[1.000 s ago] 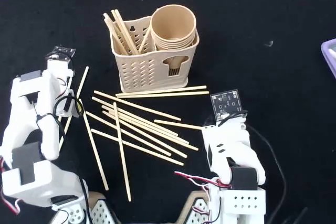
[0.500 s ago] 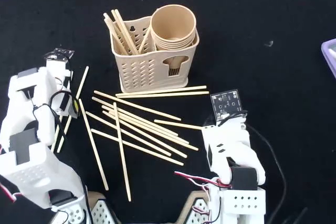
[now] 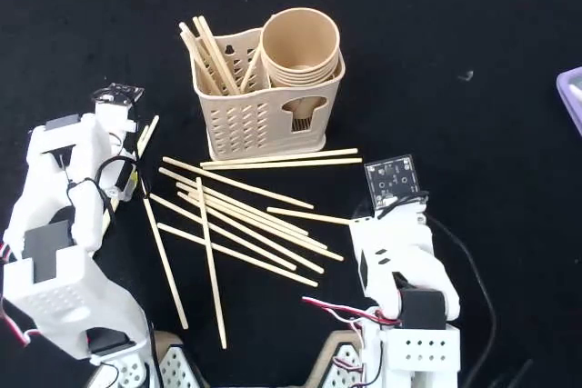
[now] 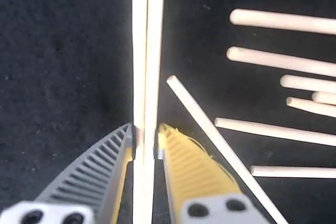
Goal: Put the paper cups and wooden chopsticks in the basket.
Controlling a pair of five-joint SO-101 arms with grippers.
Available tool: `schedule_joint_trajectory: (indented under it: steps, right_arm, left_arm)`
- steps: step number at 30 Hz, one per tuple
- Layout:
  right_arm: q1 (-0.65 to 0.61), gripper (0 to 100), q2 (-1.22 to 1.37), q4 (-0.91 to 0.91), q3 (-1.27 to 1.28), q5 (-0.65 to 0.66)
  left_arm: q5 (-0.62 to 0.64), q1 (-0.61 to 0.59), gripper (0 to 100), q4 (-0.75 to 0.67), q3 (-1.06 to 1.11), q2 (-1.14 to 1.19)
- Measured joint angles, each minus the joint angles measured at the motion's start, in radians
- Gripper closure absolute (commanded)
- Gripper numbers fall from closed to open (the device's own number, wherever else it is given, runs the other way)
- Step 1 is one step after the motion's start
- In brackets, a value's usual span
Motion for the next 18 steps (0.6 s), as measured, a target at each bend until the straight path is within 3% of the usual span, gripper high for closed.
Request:
schedule_joint_trajectory:
  steps: [7,13,18]
  right_arm:
    - [0.0,84.7,0.0,0.0,0.0,0.0]
    - [0.0,84.7,0.0,0.0,0.0,0.0]
    - [0.0,84.7,0.0,0.0,0.0,0.0]
  left_arm:
    - [0.0,-0.002,97,-0.002,0.002,-0.046]
    - [0.006,-0.051,97,0.043,0.009,-0.275]
    - [0.149,-0.057,97,0.028,0.057,-0.46]
